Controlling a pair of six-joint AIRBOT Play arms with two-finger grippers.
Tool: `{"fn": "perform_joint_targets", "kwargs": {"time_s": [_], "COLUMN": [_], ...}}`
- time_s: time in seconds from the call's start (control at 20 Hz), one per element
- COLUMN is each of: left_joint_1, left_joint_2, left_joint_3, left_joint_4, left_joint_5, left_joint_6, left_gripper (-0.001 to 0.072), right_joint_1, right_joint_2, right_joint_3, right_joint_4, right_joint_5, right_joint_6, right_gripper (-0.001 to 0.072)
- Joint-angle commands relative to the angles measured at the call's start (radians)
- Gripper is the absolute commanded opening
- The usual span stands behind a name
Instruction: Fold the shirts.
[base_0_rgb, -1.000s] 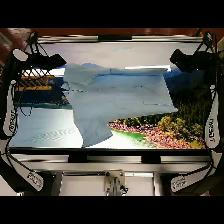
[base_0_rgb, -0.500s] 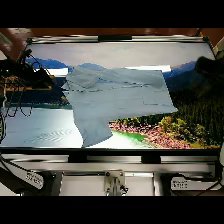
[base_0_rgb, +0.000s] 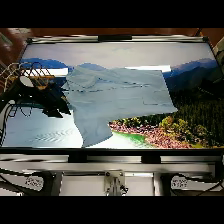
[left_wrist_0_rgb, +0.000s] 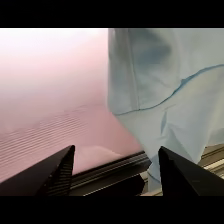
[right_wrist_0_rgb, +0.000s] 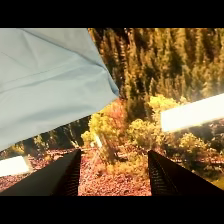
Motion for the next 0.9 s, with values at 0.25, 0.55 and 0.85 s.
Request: {"fn": "perform_joint_targets", "kwargs": {"time_s": [0.25, 0.55, 0.85], "left_joint_1": [-0.081, -0.109, -0.079], "left_joint_2": [-0.050, -0.069, -0.060], "left_joint_3": [-0.080, -0.079, -0.050], "left_joint_4": [-0.082, -0.122, -0.159], "left_joint_5": [0.163, 0.167, 0.054], "left_joint_6": [0.003, 0.003, 0.090], "left_gripper": [0.0611, 0.0278, 0.0028], "right_joint_1": [-0.002, -0.003, -0.053], "right_joint_2": [-0.028, -0.064, -0.165], "right_joint_3": [-0.010, -0.009, -0.060], "right_joint_4": [0.026, 0.028, 0.189], "right_joint_5": [0.040, 0.006, -0.107], "right_joint_6": [-0.019, -0.042, -0.131], "right_gripper": [0.0528, 0.0640, 0.0657]}}
